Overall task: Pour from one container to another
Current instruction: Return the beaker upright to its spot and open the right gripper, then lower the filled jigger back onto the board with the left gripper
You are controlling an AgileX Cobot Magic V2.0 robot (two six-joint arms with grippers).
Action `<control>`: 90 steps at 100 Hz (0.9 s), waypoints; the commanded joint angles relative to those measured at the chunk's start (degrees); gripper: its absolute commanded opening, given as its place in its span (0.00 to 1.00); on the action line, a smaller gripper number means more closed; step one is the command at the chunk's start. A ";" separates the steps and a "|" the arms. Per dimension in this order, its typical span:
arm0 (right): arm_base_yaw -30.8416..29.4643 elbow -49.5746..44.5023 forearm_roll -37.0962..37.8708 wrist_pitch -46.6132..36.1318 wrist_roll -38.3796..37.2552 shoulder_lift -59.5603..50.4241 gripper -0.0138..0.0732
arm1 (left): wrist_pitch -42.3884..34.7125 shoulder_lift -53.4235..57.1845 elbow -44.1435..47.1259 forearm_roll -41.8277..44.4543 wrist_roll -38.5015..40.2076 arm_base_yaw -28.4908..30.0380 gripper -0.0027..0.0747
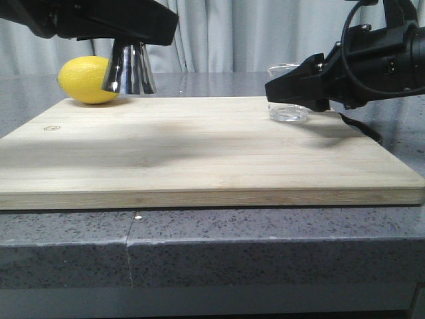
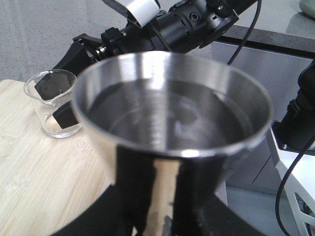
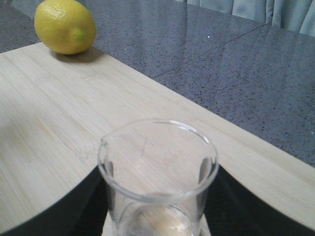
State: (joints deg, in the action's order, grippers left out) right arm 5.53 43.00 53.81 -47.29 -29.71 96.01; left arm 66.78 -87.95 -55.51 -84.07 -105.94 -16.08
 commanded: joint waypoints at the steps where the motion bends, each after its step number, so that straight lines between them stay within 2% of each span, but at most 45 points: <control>1: -0.37 1.17 -0.05 -3.41 0.59 -1.66 0.63 | 5.44 2.32 -1.76 -4.66 0.38 -0.59 0.01; 11: -0.37 1.17 -0.05 -3.64 0.59 -1.66 0.73 | 5.44 2.32 -1.76 -4.66 0.38 -0.59 0.01; 36: -0.37 1.17 -1.62 -7.80 0.59 -1.66 0.74 | 5.86 2.32 -1.76 -4.66 0.38 -0.59 0.01; 56: -0.37 3.76 -5.75 -13.01 0.59 -1.66 0.88 | 5.86 2.32 -1.76 -4.66 0.38 -0.59 0.01; 73: 0.08 9.21 -6.88 -23.50 0.59 -3.86 0.89 | 5.68 2.32 -1.76 -4.66 0.38 -0.59 0.01; 90: 3.15 13.98 -6.88 -24.33 -1.08 -10.24 0.89 | 1.98 2.32 -1.76 -4.66 -0.56 -0.59 0.01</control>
State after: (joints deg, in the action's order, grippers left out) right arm 7.18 53.57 49.37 -64.83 -30.23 91.64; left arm 66.78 -87.95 -55.51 -84.07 -105.94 -16.08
